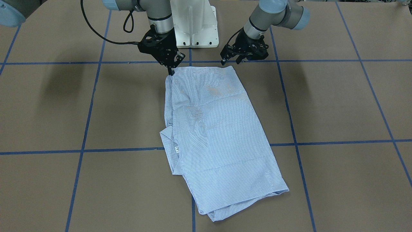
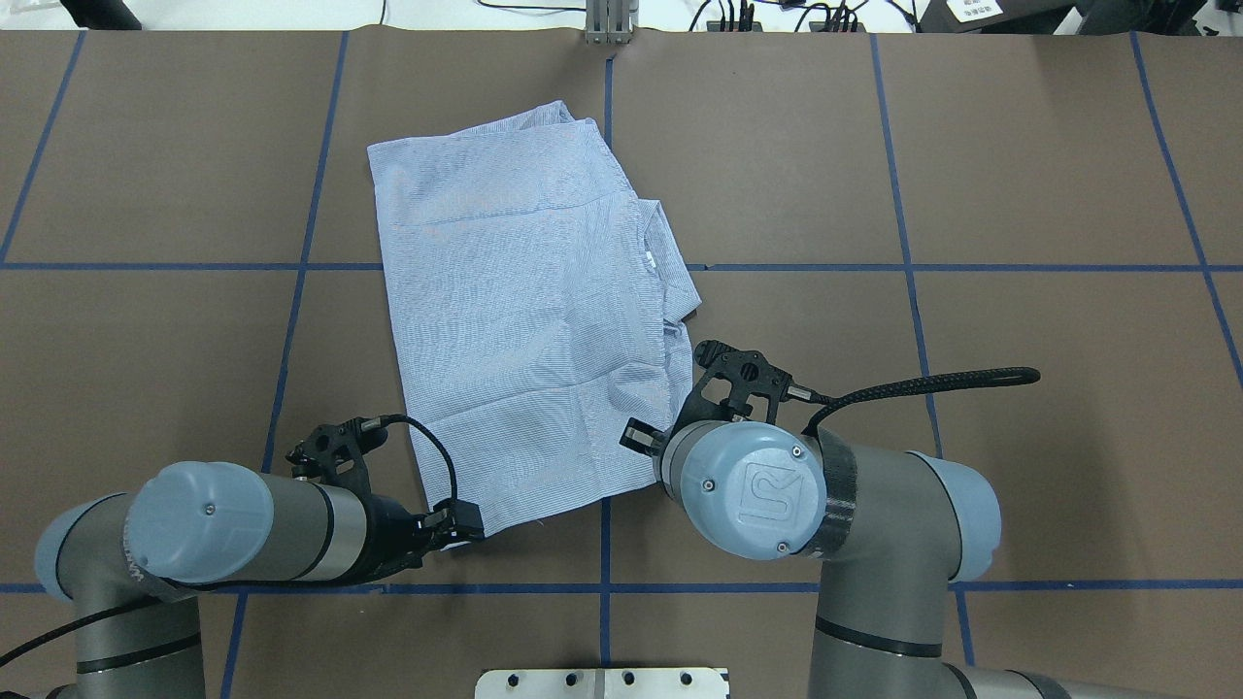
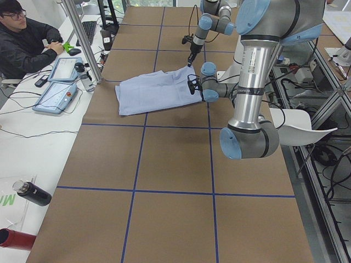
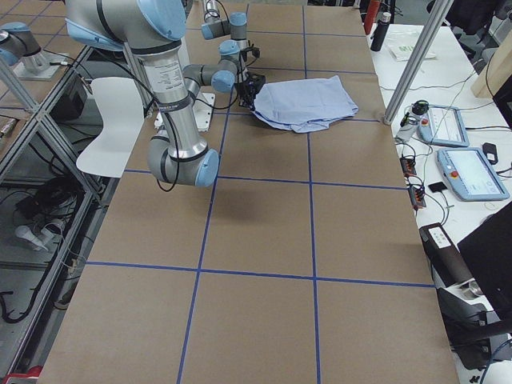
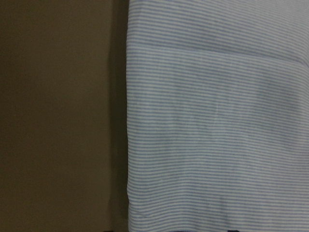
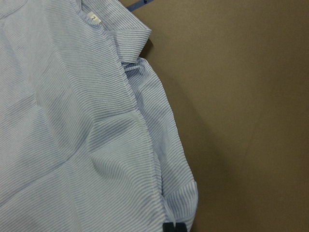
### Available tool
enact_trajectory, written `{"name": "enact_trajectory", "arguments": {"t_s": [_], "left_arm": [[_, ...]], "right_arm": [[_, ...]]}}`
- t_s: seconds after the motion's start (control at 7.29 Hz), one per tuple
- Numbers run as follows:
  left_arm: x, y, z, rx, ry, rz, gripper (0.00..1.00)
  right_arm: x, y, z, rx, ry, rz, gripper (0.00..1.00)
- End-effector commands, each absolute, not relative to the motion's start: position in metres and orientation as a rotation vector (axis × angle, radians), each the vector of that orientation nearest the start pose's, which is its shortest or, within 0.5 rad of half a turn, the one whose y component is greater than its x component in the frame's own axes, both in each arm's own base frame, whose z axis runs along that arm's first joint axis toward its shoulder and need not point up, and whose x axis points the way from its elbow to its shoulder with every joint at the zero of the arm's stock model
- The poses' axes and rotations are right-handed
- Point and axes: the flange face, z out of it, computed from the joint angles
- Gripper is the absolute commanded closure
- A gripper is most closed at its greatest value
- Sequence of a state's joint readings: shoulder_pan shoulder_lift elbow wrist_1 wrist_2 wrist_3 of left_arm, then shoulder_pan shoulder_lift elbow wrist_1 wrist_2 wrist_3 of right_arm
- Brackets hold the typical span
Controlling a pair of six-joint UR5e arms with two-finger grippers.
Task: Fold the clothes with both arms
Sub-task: 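Grasp the near shirt edges with both grippers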
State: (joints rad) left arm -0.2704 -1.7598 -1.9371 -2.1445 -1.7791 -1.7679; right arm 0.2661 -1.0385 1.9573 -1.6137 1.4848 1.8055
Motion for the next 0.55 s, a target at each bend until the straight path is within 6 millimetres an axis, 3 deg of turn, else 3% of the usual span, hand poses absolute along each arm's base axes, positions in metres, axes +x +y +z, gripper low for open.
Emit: {"name": "enact_trajectory", "arguments": {"t_s": [0.0, 0.41], "left_arm": [[0.5021, -0.2481, 0.3285, -0.154, 1.124, -0.29, 0.19], [0.5068, -0.2557, 0.3201, -0.118, 1.134, -0.313, 0.29]], "right_arm": [[-0.5357, -0.2926, 0.2039, 0.095, -0.884, 0.505, 1.0], [-0.5348, -0.2933, 0.2033, 0.096, -0.886, 0.506, 1.0]]}}
